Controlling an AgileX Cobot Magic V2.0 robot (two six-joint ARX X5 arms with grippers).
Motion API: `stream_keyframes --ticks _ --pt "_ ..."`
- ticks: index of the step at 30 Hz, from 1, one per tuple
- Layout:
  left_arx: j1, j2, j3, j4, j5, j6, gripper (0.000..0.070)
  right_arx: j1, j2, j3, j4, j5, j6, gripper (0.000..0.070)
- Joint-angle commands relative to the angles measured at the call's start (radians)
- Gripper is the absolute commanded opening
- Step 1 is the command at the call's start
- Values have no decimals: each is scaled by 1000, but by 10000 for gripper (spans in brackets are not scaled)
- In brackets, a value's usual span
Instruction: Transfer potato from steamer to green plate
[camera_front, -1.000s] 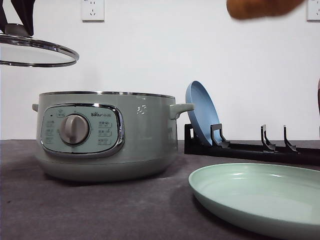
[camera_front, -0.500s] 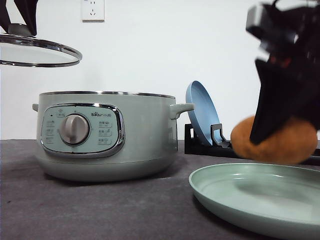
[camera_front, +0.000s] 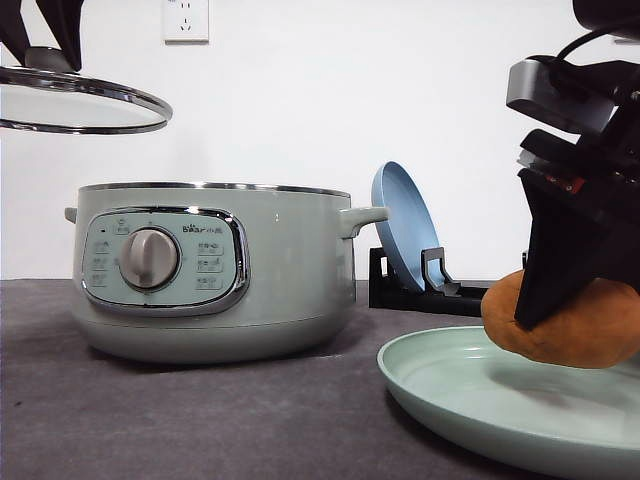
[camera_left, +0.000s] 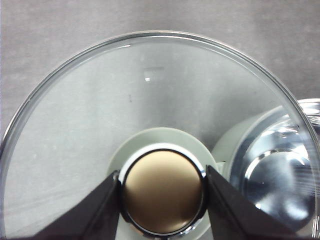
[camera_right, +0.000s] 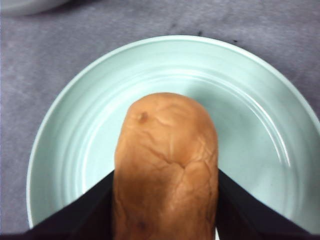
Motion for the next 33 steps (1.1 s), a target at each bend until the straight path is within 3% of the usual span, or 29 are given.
stream_keyframes --ticks 1,13,15,18,21,33 --pt "-6 -15 46 27 -2 -1 0 1 21 3 6 4 14 175" --pt "-25 -15 46 26 -2 -1 0 -2 105 3 14 -3 15 184" --pt "-25 -15 46 26 -2 -1 0 -2 105 3 15 2 21 241" --pt "-25 -15 46 26 -2 -1 0 -2 98 10 10 4 34 420" --pt "-25 -15 46 26 -2 -1 0 -2 72 41 -27 -5 42 543" --pt "-25 -15 46 26 -1 -9 0 -1 -171 380 -430 -5 55 577"
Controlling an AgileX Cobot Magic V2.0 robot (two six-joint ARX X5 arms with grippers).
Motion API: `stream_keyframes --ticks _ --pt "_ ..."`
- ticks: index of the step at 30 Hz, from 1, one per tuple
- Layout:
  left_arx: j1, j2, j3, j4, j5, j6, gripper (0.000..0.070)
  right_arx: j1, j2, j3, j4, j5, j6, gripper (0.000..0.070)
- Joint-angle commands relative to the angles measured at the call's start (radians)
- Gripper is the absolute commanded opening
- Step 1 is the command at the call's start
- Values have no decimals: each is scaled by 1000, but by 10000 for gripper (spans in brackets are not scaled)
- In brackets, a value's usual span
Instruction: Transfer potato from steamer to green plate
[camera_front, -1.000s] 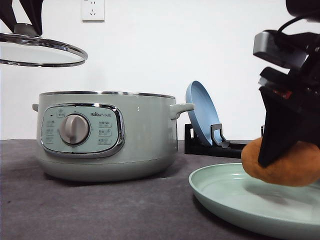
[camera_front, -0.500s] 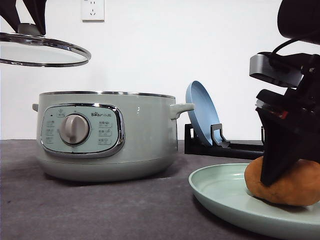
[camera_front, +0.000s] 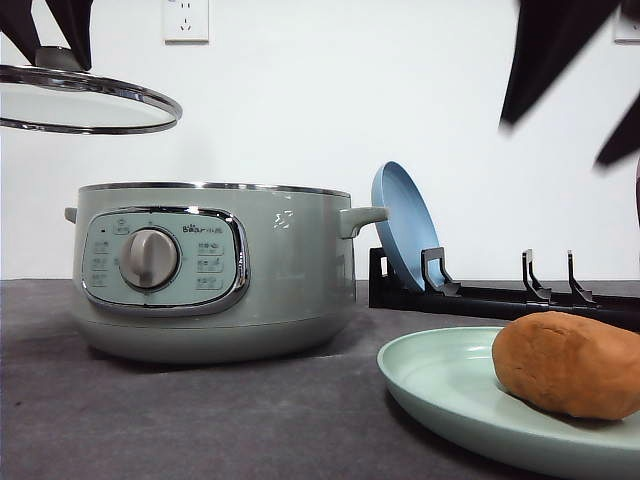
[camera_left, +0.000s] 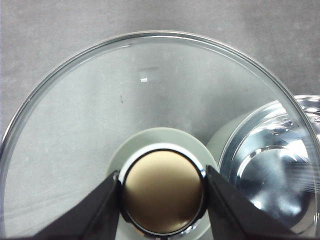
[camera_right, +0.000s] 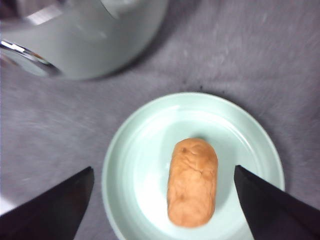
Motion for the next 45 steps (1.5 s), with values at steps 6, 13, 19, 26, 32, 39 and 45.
stream_keyframes --ticks 6,13,19,26,32,39,45 --pt "-6 -15 46 24 -2 -6 0 5 -123 201 -213 -1 4 687" --pt "-9 -15 46 20 4 -15 0 5 -263 300 -293 3 4 691" --pt "-17 -15 45 12 9 -18 0 5 -366 302 -300 9 4 691" --pt "-51 -15 44 -2 9 -25 0 5 -391 302 -300 2 5 691" --pt "-126 -15 41 -10 9 -26 0 5 -389 302 -296 4 2 691" --pt "-262 -15 41 -17 9 -25 0 5 -389 302 -268 4 0 690" --pt "-360 -15 40 -17 9 -19 0 5 -389 302 -259 2 -10 690"
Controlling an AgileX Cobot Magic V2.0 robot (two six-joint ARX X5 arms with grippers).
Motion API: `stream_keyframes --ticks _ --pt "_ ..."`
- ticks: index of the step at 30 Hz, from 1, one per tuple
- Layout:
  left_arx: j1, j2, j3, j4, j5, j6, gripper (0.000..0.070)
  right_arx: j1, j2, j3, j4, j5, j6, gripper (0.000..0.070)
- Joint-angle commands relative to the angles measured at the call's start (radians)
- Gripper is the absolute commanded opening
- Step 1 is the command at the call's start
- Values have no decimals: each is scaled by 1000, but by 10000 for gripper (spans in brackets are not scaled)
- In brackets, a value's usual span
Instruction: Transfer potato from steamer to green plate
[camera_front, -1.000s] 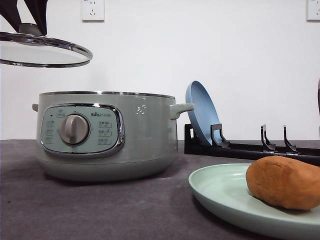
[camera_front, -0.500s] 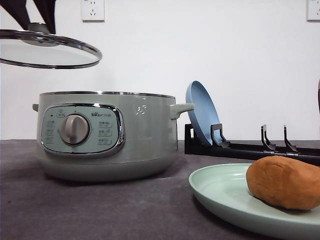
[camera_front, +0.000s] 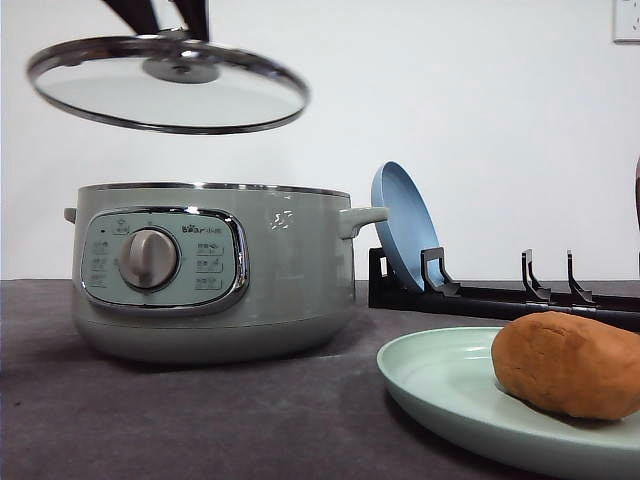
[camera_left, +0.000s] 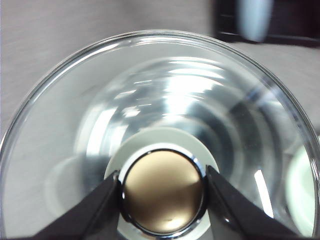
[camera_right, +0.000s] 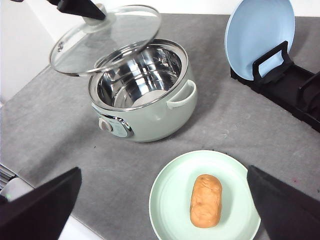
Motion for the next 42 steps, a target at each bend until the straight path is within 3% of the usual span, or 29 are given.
stream_keyframes --ticks 1,14,42 --pt "-15 -15 40 27 -2 4 0 5 7 17 12 -1 -12 691" --pt "-64 -13 12 33 -2 14 0 5 7 17 13 2 -20 691" --pt "-63 -6 -236 218 -2 21 0 5 7 17 20 3 -13 690"
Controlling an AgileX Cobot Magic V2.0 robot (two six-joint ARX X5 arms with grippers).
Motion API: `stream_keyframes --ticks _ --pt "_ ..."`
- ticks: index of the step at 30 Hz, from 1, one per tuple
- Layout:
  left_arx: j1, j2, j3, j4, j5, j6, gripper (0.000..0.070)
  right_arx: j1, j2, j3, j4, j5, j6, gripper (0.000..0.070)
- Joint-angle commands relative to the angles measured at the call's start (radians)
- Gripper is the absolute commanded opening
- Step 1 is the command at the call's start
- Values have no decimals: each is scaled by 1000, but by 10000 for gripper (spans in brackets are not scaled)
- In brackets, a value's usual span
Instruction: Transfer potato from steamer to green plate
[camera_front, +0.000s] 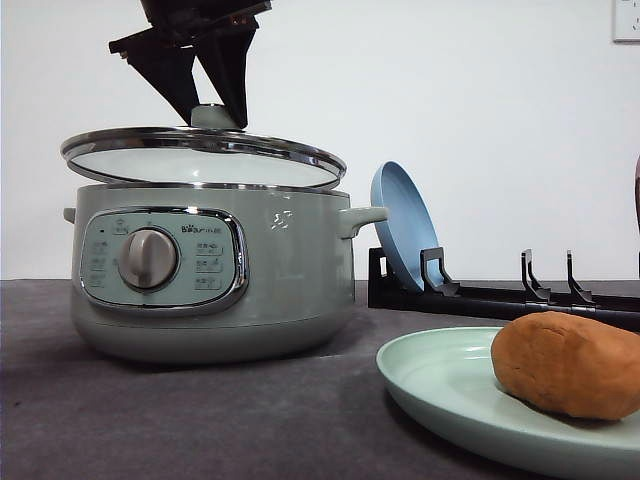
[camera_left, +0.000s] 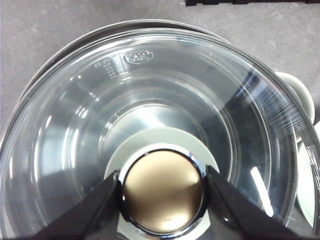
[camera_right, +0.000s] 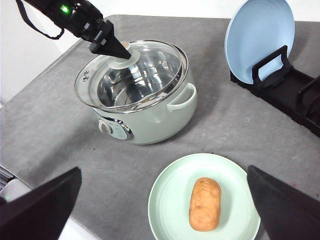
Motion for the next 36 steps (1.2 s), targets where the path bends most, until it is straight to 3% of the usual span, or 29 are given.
stream_keyframes --ticks 1,24,36 --pt "-4 -4 23 31 1 9 0 5 7 17 10 2 -5 690" --pt "-5 110 23 68 -7 17 0 5 7 17 13 9 -4 690" --pt "-5 110 23 68 -16 62 0 5 7 17 14 25 -4 690"
